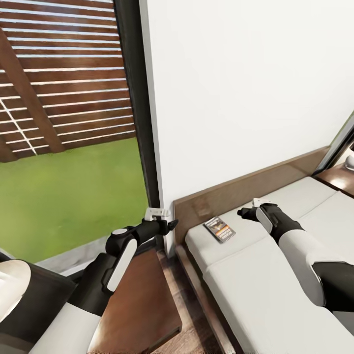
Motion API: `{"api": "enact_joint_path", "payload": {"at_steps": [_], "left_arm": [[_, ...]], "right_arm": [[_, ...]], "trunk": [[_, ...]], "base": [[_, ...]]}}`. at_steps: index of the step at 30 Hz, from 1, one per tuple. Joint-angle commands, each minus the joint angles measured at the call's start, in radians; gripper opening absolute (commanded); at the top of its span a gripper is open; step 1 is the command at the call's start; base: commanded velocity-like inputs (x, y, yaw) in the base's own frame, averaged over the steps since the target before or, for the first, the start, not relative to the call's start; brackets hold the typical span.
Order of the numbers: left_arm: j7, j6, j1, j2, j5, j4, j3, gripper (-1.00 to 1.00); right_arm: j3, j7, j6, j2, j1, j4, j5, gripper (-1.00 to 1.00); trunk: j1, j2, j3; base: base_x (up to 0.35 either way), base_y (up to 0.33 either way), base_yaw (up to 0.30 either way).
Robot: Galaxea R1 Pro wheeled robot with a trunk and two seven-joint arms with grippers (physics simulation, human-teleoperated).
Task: In the bedroom, move the book from the bed onto either nightstand, and place the two sandals side by side next to the bed.
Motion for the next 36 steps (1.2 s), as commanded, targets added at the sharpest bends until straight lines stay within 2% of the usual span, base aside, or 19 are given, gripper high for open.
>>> {"api": "enact_joint_path", "payload": {"at_steps": [1, 19, 36], "left_arm": [[-0.002, 0.005, -0.001, 0.000, 0.001, -0.001, 0.001, 1.00], [0.003, 0.005, -0.001, 0.001, 0.000, 0.000, 0.001, 1.00], [-0.003, 0.004, -0.001, 0.002, 0.001, -0.001, 0.002, 1.00]], "right_arm": [[0.008, -0.007, 0.006, -0.001, -0.004, -0.002, -0.010, 1.00], [0.013, -0.004, -0.006, 0.004, -0.022, -0.019, -0.010, 1.00], [0.019, -0.007, -0.006, 0.005, -0.021, -0.040, -0.003, 1.00]], "trunk": [[0.001, -0.002, -0.004], [0.001, -0.002, -0.033], [0.001, -0.002, -0.059]], "base": [[0.000, 0.000, 0.000], [0.000, 0.000, 0.002], [0.000, 0.000, 0.107]]}}
